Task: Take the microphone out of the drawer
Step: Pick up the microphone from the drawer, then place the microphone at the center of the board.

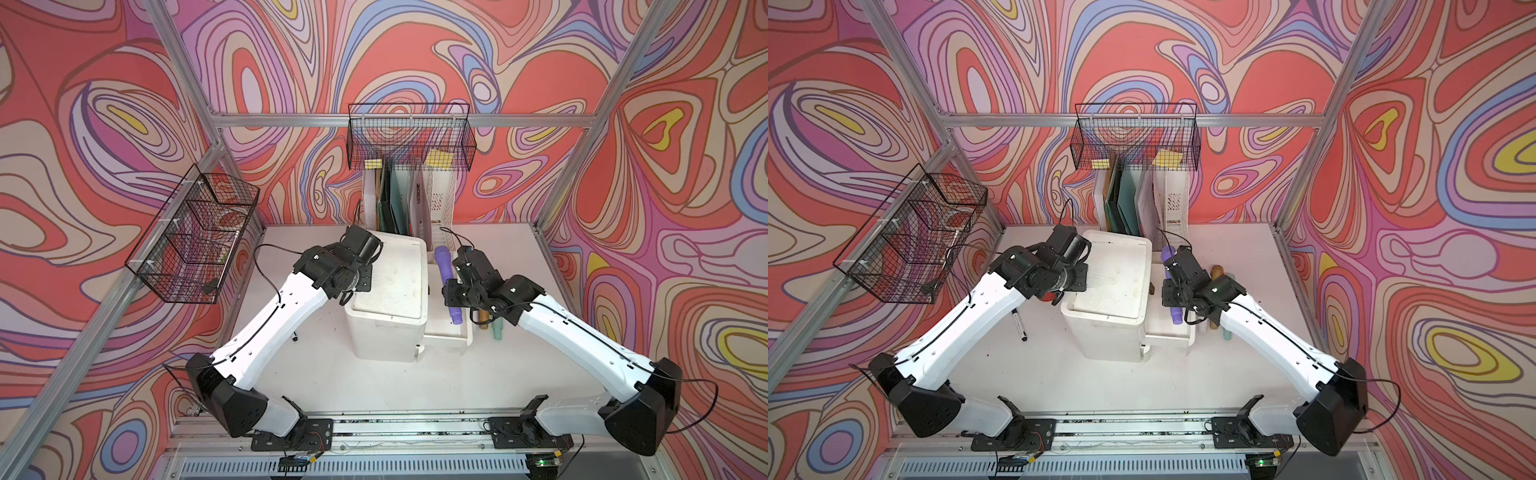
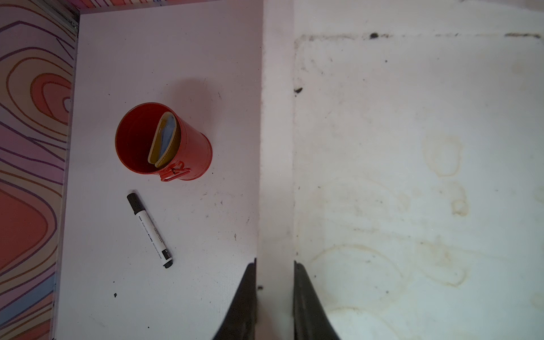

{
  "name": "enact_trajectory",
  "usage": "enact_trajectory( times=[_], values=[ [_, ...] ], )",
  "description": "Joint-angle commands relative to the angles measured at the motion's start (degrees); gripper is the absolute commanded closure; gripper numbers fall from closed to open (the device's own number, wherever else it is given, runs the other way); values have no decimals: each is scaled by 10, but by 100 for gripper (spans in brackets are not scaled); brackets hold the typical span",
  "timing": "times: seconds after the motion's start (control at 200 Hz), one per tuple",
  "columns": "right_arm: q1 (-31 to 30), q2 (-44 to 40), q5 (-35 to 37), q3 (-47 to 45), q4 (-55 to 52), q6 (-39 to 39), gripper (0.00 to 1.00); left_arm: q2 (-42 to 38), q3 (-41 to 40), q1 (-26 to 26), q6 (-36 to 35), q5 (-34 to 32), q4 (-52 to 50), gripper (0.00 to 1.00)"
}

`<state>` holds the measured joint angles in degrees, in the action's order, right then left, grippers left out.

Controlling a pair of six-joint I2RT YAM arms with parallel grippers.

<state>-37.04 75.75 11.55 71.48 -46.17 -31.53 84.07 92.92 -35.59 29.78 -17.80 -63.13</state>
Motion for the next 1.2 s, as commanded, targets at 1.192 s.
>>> enact_trajectory(
  times=[1.192],
  values=[
    [404,72,-72,-103,62,171,97,-3,-13,5,-20,-49,-55,100]
  ],
)
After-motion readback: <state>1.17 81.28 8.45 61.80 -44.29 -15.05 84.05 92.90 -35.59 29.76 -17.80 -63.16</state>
